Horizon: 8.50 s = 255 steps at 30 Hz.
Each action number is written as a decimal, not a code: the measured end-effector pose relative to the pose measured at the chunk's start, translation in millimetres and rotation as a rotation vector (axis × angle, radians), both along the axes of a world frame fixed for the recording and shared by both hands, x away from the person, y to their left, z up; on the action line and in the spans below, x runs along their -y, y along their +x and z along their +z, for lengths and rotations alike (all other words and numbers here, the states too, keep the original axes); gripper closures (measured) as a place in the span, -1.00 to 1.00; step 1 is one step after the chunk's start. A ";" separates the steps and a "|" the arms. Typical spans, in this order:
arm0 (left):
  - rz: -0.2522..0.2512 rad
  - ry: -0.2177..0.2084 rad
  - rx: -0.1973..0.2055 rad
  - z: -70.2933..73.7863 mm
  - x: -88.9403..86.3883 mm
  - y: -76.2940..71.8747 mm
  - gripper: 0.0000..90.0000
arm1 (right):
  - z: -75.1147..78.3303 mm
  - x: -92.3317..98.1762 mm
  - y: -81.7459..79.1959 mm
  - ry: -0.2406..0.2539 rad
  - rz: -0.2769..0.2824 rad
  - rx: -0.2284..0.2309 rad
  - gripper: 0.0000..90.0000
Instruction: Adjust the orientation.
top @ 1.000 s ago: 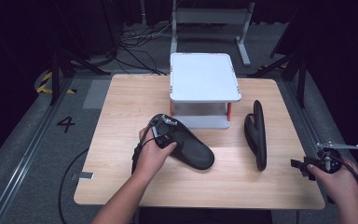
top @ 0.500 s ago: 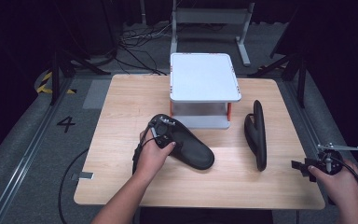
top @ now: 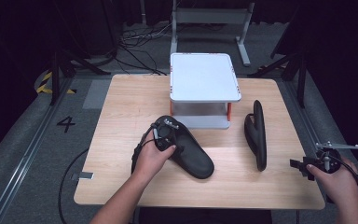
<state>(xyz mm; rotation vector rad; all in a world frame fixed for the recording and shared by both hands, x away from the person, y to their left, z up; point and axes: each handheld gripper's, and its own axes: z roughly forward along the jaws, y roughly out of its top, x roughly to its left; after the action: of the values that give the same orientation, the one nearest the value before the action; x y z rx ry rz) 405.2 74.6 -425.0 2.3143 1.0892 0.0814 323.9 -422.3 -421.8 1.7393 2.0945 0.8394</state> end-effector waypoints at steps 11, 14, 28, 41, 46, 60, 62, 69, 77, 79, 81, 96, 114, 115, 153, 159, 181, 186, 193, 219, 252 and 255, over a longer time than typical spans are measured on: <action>-0.122 0.053 -0.006 3.7 18.4 -8.7 0.16 | -0.5 1.2 -1.4 0.005 -0.004 -0.002 -0.18; -0.145 0.058 -0.004 3.9 18.9 -7.1 0.16 | -0.9 2.4 -2.1 0.005 -0.008 -0.004 -0.18; -0.166 0.126 -0.040 8.5 22.7 -23.1 0.23 | 0.0 0.9 -1.6 0.006 -0.001 0.001 -0.18; -0.204 0.121 -0.027 8.1 26.4 -20.9 0.23 | -2.1 -3.7 1.9 -0.001 0.014 -0.004 -0.18; -0.201 0.116 -0.018 7.9 25.6 -23.8 0.04 | -1.1 -3.1 2.1 0.000 0.012 -0.004 -0.18; -0.119 0.081 0.110 45.4 -31.5 -21.2 -0.40 | 4.7 -8.0 5.6 0.000 0.025 0.041 -0.15; -0.118 0.090 0.114 48.5 -44.4 -20.8 -0.40 | 6.5 -9.6 6.8 0.000 0.027 0.053 -0.15; -0.073 0.114 0.100 45.5 -80.0 -16.6 -0.43 | 10.3 -19.3 14.5 -0.001 0.056 0.066 -0.15; -0.029 0.164 0.027 35.0 -102.3 -26.2 -0.47 | 27.3 -44.3 38.4 0.007 0.120 0.137 -0.13; -0.019 0.171 0.023 33.7 -106.0 -30.1 -0.47 | 35.9 -54.8 45.9 0.013 0.151 0.172 -0.11; -0.024 0.194 0.035 32.8 -108.8 -33.8 -0.48 | 42.1 -62.1 51.1 0.016 0.176 0.195 -0.04; 0.090 0.200 0.023 18.0 -140.4 -59.9 -0.46 | 55.4 -101.6 84.4 -0.154 0.332 0.226 1.00; 0.119 0.159 0.052 22.8 -141.5 -55.8 -0.36 | 46.1 -94.0 83.2 -0.180 0.303 0.211 1.00; 0.109 0.161 0.057 23.6 -140.0 -53.2 -0.35 | 46.0 -88.7 81.2 -0.179 0.287 0.212 1.00; 0.035 0.163 0.051 19.3 -115.5 -33.4 -0.35 | -12.3 -15.5 85.0 -0.118 -0.099 0.033 0.61; 0.034 0.163 0.061 20.2 -116.6 -33.4 -0.34 | -5.4 -19.2 80.2 -0.132 -0.102 0.023 0.80; -0.010 0.156 0.066 20.9 -103.1 -18.7 -0.34 | 5.8 -144.7 45.1 -0.180 0.193 0.095 0.83; -0.012 0.160 0.058 20.0 -102.9 -19.5 -0.34 | -1.4 -165.6 46.7 -0.190 0.170 0.108 0.81; -0.011 0.160 0.053 18.7 -104.7 -21.3 -0.34 | -8.2 -185.7 45.7 -0.152 0.193 0.103 0.55; -0.037 0.156 0.047 17.3 -96.0 -11.7 -0.34 | -26.3 -153.5 33.2 -0.164 0.294 -0.161 0.55; -0.043 0.138 0.059 20.4 -83.9 1.1 -0.34 | 26.8 -194.6 3.3 -0.017 0.372 0.059 -0.12; -0.040 0.137 0.060 20.5 -85.2 0.3 -0.34 | 27.9 -202.8 3.2 -0.011 0.371 0.060 -0.14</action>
<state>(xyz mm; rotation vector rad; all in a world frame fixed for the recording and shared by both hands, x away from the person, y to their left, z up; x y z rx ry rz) 405.5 159.7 -404.4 2.4375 1.0365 0.2149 327.2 -219.5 -393.9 1.3189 2.4126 0.9598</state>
